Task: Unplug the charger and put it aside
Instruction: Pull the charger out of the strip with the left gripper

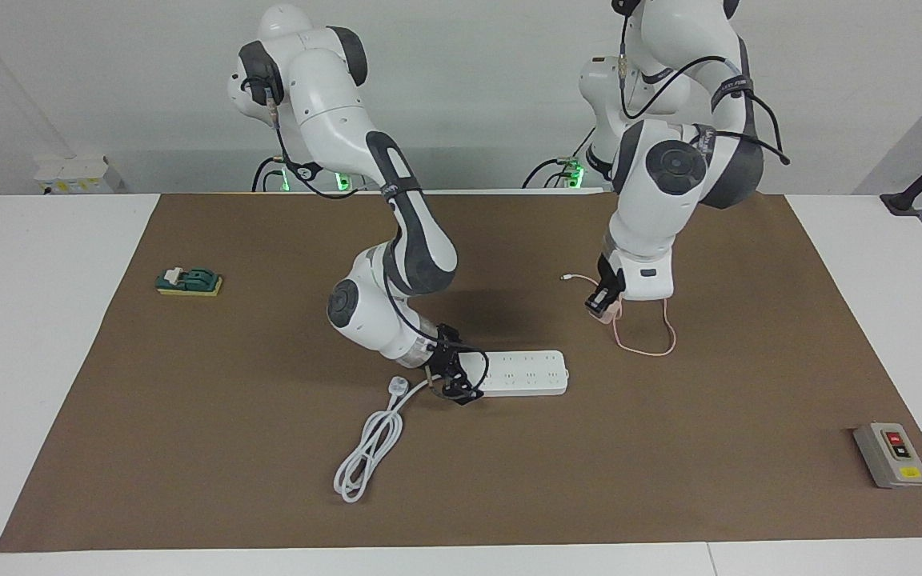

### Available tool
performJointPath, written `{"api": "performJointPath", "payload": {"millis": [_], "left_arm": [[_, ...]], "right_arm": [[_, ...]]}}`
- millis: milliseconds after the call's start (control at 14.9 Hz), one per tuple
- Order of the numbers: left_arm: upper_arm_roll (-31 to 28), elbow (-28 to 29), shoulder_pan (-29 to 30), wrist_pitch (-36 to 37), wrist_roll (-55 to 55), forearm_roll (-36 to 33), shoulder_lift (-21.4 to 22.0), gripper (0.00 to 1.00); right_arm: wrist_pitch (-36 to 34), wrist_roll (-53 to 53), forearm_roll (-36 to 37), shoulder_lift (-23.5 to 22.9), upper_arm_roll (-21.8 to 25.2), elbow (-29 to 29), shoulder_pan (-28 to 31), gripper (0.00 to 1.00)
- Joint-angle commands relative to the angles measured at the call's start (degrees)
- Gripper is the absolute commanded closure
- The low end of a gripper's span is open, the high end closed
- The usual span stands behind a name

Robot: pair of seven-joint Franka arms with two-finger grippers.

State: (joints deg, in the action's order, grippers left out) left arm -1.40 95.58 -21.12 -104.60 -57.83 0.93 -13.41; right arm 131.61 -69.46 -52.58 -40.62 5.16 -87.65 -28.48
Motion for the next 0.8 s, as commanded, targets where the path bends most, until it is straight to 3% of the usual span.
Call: {"api": "performJointPath", "payload": {"millis": [0,201,469,736], "left_arm": [[0.34,3.81,3.88,1.59,10.15,-0.58,4.78,1.0],[0.34,8.65,12.48,1.59,28.24,-0.58,10.23,1.0],[0.43,13.14,21.63,1.32,50.4,-0.49,14.19,1.0],[-0.01,14.63,27.89,3.08,60.63,4.78,16.39,1.0]], "right_arm": [[1.45,2.32,-1.03,-0.78,-0.5,0.63,0.62,0.0],[1.1,2.31,-0.77,-0.61,-0.41,0.9,0.62,0.0],[0.58,1.88,-0.68,1.15,-0.06,0.81,0.79,0.0],[0.05,1.61,-0.68,2.38,0.03,0.02,1.06,0.0]]}}
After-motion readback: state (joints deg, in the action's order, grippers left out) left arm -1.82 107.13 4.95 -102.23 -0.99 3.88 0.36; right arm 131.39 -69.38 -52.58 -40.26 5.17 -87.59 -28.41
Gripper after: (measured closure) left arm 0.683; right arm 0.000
